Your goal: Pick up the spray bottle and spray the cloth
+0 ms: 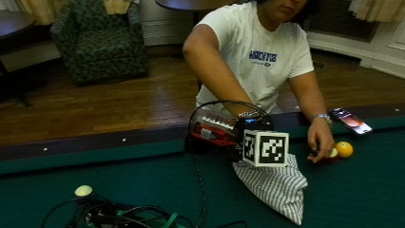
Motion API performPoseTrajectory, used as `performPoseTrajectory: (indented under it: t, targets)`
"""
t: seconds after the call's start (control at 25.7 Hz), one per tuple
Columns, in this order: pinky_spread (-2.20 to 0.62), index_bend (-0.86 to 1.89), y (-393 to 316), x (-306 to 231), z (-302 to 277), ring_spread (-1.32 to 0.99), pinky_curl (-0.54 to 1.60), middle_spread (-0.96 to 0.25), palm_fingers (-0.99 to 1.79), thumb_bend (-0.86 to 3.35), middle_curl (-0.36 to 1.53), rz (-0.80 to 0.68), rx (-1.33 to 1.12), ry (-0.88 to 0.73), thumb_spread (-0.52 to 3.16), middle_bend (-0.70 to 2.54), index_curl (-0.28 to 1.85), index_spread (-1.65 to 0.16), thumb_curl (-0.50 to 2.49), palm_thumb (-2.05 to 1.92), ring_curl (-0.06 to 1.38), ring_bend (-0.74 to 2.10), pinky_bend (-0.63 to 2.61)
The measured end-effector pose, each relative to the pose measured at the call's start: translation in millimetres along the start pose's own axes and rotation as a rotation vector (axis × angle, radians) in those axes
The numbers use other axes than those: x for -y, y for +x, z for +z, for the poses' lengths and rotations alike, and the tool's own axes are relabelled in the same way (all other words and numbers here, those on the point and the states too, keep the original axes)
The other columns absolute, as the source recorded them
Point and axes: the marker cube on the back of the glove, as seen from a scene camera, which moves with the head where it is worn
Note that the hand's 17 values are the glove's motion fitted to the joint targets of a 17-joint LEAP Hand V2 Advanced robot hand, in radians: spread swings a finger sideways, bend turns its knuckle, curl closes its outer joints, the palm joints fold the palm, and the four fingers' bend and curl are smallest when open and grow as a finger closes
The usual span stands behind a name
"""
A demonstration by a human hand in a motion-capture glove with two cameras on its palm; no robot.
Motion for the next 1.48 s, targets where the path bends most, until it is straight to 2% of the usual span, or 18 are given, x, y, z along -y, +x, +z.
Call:
performPoseTrajectory:
  t: [0.47, 0.86, 1.13, 1.48]
  targets:
    - [-0.30, 0.32, 0.3, -85.0, -109.2, -0.23, 0.41, -0.23, 1.38, -0.03, 0.54, -0.211, 0.326, 0.240, 0.41, 0.60, 0.59, -0.26, 0.81, 0.90, 0.47, 0.68, 0.49]
    - [-0.30, 0.32, 5.5, -151.7, -168.6, -0.23, 0.41, -0.23, 1.38, -0.03, 0.53, -0.517, 0.699, 0.438, 0.41, 0.59, 0.59, -0.26, 0.81, 0.90, 0.47, 0.68, 0.49]
    - [-0.29, 0.32, -18.8, -156.2, -163.1, -0.22, 0.41, -0.23, 1.38, -0.03, 0.53, -0.675, 0.849, 0.481, 0.41, 0.59, 0.60, -0.26, 0.81, 0.90, 0.47, 0.68, 0.49]
    - [-0.29, 0.32, -91.3, -120.1, -153.1, -0.22, 0.41, -0.23, 1.38, -0.03, 0.53, -0.803, 0.869, 0.466, 0.41, 0.59, 0.60, -0.26, 0.82, 0.90, 0.47, 0.68, 0.49]
